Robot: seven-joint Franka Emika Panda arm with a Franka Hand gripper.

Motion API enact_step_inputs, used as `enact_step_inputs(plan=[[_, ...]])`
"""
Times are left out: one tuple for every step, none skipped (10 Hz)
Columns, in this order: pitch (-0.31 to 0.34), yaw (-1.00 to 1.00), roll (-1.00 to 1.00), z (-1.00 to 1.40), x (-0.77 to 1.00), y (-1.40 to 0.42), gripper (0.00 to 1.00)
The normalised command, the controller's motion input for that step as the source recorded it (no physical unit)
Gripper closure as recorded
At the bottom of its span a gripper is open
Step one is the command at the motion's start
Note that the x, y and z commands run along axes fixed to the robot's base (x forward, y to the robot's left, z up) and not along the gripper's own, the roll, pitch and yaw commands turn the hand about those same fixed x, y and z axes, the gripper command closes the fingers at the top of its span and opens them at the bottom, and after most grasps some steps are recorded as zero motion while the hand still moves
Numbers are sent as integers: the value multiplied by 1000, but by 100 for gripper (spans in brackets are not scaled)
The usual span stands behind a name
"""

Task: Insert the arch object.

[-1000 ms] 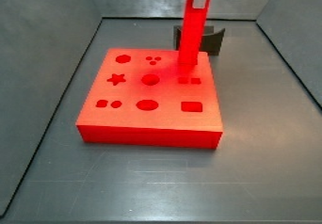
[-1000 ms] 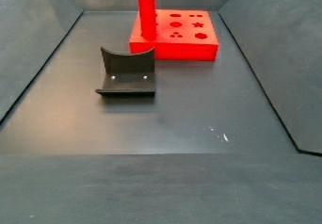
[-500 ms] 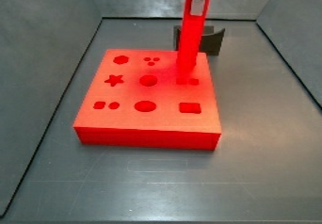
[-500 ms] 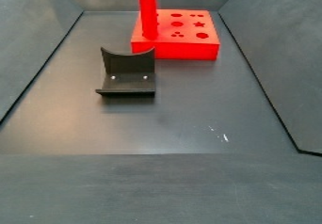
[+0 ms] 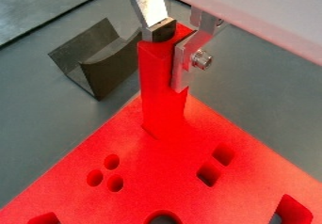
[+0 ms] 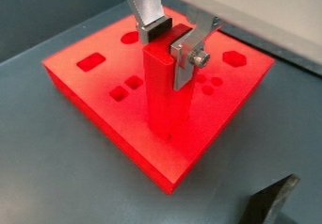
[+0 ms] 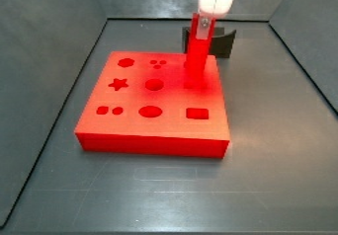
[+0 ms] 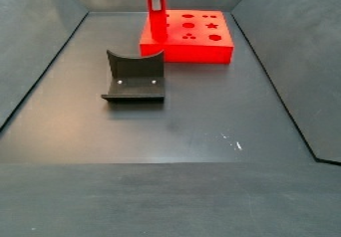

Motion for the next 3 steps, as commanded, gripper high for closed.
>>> enact_step_inputs(plan=[[-44, -31, 6, -700, 0, 0, 100], [0, -9, 0, -329, 0, 0, 100], [0, 0, 0, 0, 0, 0, 100]])
